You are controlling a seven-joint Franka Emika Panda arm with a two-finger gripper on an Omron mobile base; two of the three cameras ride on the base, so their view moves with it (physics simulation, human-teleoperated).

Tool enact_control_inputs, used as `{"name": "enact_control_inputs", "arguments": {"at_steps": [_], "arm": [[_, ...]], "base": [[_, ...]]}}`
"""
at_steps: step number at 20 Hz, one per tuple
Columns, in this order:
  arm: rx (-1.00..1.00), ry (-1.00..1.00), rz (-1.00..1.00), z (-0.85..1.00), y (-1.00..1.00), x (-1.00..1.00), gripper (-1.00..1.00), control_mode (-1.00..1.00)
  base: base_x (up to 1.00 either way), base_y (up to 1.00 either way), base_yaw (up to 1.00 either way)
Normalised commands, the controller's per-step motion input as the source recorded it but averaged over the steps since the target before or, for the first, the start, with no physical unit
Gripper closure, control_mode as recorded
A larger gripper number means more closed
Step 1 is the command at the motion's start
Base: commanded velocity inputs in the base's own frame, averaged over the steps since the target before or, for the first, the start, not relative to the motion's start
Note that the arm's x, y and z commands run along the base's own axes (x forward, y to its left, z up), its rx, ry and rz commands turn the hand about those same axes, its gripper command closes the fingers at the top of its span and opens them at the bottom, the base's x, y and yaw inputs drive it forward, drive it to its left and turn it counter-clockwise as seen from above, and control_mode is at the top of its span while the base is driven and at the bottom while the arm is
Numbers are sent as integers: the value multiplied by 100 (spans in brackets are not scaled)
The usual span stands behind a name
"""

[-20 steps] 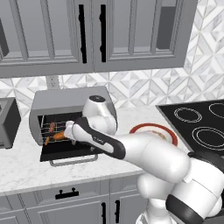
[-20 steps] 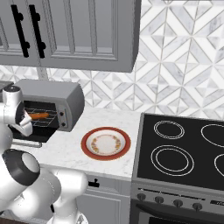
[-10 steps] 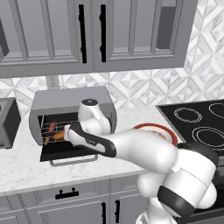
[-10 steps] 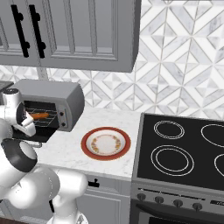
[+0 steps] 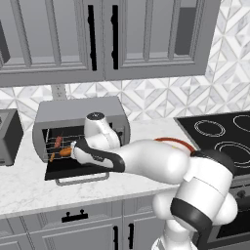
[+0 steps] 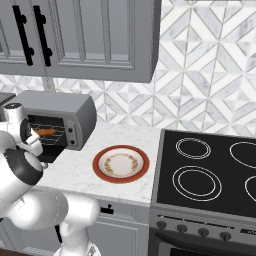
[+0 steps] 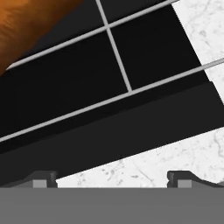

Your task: Pick up the kebab skewer and baguette bread, and place them inside the toaster oven. Close the toaster oven door and start by setting the timer.

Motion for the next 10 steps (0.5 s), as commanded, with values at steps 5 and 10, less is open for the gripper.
{"name": "enact_control_inputs", "arguments": {"at_steps": [5, 10], "arm": [[-1, 0, 0, -2, 0, 23, -100, -100], [0, 0, 0, 0, 0, 10, -100, -100]], "base": [[0, 0, 0], [0, 0, 0]]}}
